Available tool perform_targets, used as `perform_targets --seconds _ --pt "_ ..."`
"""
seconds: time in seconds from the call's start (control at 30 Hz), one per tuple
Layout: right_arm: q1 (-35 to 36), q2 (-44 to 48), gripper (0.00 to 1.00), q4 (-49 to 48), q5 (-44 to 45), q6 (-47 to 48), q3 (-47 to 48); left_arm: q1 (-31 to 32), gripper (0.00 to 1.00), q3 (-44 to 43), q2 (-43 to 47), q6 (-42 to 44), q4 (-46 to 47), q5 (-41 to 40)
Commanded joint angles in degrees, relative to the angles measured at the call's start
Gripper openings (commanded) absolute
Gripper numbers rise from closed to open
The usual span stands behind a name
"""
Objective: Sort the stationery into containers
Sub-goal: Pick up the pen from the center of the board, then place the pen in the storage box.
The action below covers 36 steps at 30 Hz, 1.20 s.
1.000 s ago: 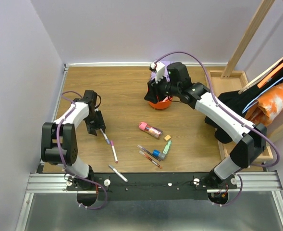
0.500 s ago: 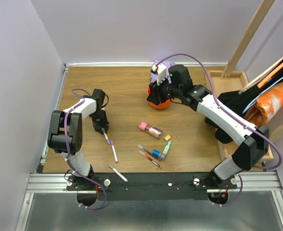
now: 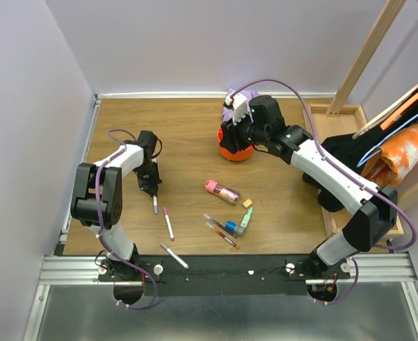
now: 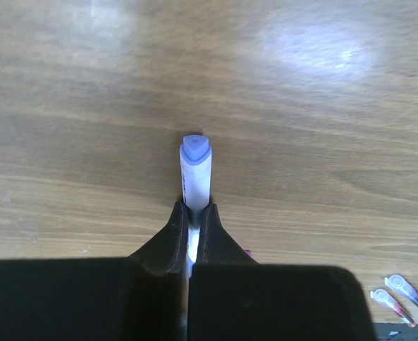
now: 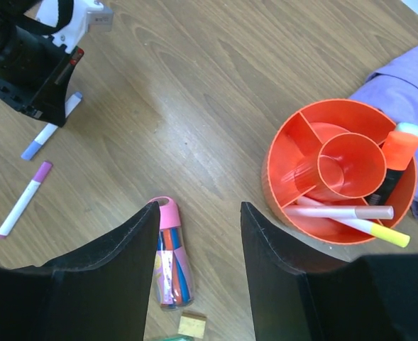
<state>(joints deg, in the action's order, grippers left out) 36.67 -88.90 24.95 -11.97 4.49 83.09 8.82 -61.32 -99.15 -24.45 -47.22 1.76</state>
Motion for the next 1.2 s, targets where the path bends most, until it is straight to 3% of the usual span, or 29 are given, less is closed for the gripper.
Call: perform_targets --seconds 0.0,0.27,0.47,0.6,0.83,1.17 --pt "-1.0 2.4 0.57 -0.4 2.7 2.9 -1.9 0.5 0.00 -5.6 1.0 3.0 1.0 3.9" --pt "-11.9 6.2 0.57 -0.5 6.4 -8.3 -2.8 6.4 0.00 -23.5 1.2 6.5 2.3 16.2" --pt "-17.1 5.9 0.57 -0.4 10.9 -8.2 -1.0 14.9 0.00 -40.3 -4.5 11.3 13.5 24.0" --pt "-18.8 6.5 0.58 -1.1 13.2 -8.1 -1.5 21.9 0.00 -49.4 -9.4 17.2 20.7 23.7" --pt "-20.1 8.5 0.58 -0.7 13.7 -7.1 -3.4 26.9 0.00 -53.9 -18.0 21.8 28.4 20.8" --pt "-21.1 9.0 0.58 -0.4 13.2 -6.6 -5.2 28.4 0.00 -50.9 -23.8 24.2 35.0 17.2"
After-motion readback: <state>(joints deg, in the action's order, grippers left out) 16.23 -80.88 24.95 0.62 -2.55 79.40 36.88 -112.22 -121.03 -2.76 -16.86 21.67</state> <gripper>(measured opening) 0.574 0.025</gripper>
